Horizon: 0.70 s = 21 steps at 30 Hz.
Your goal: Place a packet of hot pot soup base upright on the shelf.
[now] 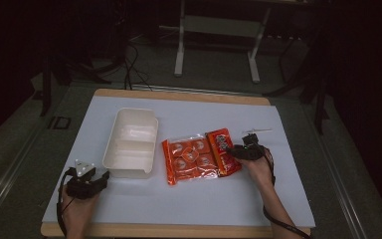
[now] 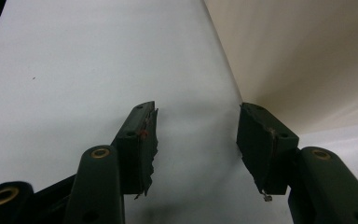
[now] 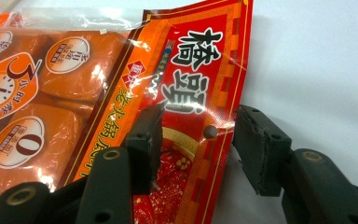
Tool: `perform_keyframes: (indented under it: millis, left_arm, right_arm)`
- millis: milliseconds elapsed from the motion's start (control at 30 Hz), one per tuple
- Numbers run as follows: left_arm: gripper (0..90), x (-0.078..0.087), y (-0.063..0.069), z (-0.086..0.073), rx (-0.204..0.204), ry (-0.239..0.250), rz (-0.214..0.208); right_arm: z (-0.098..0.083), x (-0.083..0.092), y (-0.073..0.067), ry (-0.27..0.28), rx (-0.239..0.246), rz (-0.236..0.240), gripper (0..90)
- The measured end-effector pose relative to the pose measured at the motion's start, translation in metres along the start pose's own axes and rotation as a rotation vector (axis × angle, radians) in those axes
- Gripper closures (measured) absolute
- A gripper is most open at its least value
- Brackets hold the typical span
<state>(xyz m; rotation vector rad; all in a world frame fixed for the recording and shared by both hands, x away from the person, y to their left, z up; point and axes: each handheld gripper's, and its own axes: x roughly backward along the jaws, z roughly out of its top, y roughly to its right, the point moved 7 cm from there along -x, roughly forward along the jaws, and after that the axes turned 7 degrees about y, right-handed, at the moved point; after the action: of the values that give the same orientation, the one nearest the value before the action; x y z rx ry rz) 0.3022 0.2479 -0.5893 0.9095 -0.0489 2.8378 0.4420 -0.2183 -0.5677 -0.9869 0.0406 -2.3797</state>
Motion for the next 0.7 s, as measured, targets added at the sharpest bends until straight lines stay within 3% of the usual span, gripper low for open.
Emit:
perform_keyframes:
  millis: [267, 300, 400, 700]
  left_arm:
    - [47.5, 0.000, 0.000, 0.000, -0.004, -0.001, 0.004]
    - [47.4, 0.000, 0.000, 0.000, -0.004, -0.001, 0.004]
    - [47.4, 0.000, 0.000, 0.000, -0.004, -0.001, 0.004]
    - [47.4, 0.000, 0.000, 0.000, -0.002, -0.001, 0.001]
  right_arm:
    - [0.012, 0.012, -0.008, 0.066, -0.001, 0.040, 53.4]
    - [0.015, 0.013, -0.011, 0.082, -0.020, 0.084, 54.7]
    - [0.017, 0.012, -0.014, 0.082, -0.032, 0.107, 55.6]
    - [0.024, -0.011, -0.026, -0.011, 0.037, 0.115, 65.9]
